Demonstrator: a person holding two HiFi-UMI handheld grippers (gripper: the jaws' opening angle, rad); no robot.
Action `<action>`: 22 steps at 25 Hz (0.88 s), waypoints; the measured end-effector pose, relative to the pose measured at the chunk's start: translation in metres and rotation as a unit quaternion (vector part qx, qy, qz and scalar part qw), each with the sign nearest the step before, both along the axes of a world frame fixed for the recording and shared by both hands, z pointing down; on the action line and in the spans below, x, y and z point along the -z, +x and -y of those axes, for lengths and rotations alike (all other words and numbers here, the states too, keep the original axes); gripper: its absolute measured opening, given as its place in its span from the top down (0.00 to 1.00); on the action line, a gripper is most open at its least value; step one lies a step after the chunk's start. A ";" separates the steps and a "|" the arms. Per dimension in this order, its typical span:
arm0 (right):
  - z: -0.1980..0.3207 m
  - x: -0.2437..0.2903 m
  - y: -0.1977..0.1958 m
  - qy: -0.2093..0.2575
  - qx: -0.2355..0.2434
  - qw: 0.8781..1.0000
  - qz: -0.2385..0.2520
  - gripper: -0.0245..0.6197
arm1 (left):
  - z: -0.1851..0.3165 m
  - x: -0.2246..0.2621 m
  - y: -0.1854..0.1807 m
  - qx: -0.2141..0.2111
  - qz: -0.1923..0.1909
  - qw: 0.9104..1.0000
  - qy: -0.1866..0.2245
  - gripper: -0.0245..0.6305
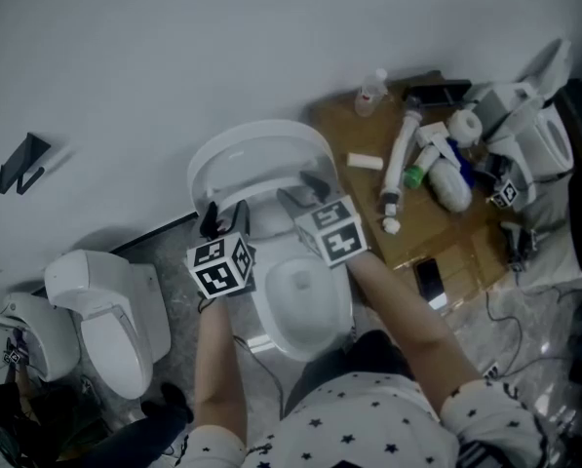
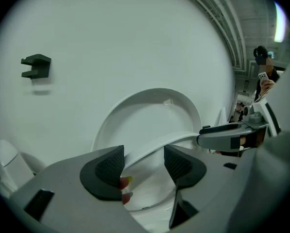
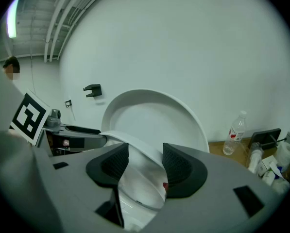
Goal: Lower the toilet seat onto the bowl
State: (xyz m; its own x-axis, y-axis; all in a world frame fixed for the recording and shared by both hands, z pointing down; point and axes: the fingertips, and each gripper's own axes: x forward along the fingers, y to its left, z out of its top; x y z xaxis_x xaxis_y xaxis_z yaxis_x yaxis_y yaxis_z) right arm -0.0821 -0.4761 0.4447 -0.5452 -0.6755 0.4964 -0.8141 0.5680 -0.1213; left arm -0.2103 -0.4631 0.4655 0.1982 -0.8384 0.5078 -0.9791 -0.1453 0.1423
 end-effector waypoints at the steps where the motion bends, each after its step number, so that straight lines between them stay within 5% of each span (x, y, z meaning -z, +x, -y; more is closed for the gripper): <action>1: -0.001 0.000 0.000 0.000 0.001 1.000 0.000 0.63 | -0.001 0.000 0.000 0.000 0.000 1.000 0.000 0.57; 22: -0.035 0.005 0.004 -0.001 0.012 1.000 -0.006 0.63 | -0.035 0.004 0.005 -0.010 0.005 1.000 0.002 0.57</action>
State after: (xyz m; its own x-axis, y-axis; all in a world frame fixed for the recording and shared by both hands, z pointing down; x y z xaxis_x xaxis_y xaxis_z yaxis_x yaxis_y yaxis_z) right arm -0.0776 -0.4413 0.4398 -0.5553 -0.6614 0.5041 -0.8018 0.5867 -0.1135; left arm -0.2057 -0.4283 0.4612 0.2104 -0.8360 0.5069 -0.9772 -0.1656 0.1326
